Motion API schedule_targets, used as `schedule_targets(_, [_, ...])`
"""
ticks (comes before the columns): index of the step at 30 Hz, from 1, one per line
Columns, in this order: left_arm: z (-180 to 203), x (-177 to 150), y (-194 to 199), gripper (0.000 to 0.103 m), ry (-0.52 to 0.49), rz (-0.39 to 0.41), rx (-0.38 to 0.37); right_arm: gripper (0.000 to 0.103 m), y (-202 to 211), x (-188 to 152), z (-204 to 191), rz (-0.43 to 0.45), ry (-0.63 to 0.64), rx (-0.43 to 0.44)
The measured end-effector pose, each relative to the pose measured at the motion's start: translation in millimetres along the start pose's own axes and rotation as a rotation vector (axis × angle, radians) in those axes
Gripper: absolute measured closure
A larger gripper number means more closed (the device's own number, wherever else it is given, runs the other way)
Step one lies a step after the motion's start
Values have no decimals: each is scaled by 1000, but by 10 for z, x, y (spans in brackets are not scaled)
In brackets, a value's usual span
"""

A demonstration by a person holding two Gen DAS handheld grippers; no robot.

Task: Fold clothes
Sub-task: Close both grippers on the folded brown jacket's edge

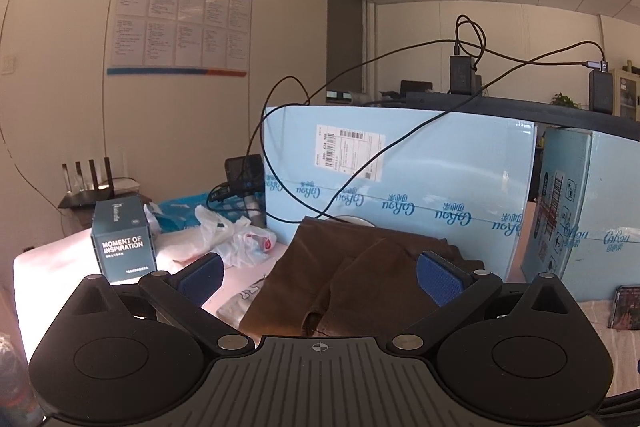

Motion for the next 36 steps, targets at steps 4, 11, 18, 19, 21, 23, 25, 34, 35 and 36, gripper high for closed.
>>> schedule_targets(4, [-180, 14, -187, 0, -12, 3, -13, 0, -189, 111, -122, -29, -28, 92])
schedule_targets(11, [-403, -234, -492, 0, 134, -5, -56, 0, -511, 317, -293, -42, -32, 161])
schedule_targets(18, [-624, -480, -796, 0, 281, -12, -99, 0, -879, 562, -248, -5, 37, 69])
schedule_targets(19, [-656, -514, -839, 0, 302, -13, -105, 0, -935, 597, -251, -5, 49, 83])
schedule_targets(21, [-719, -584, -926, 0, 344, -15, -117, 0, -1032, 659, -238, 12, 62, 59])
schedule_targets(23, [-758, -633, -963, 0, 370, -16, -129, 0, -1109, 713, -237, 35, 91, 28])
schedule_targets(25, [-808, -663, -958, 0, 398, -8, -143, 0, -1179, 754, -252, 52, 123, 6])
schedule_targets(34, [-1117, -854, -968, 0, 619, -11, -226, 0, -1500, 975, -157, 41, 43, 188])
schedule_targets(35, [-1155, -868, -965, 0, 648, -9, -231, 0, -1512, 1004, -133, 49, 27, 205])
schedule_targets(36, [-1181, -879, -963, 0, 670, -9, -239, 0, -1518, 1033, -108, 63, 12, 221])
Point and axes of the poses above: each gripper's, at about its wrist camera, not at the fingertips, and y roughly against the way its jaws point, z to its right, x to its top, the point moved 4 cm from there along -y, roughly the way its jaws point, and after that the axes turned 8 degrees about -x, right-handed, at the moved point
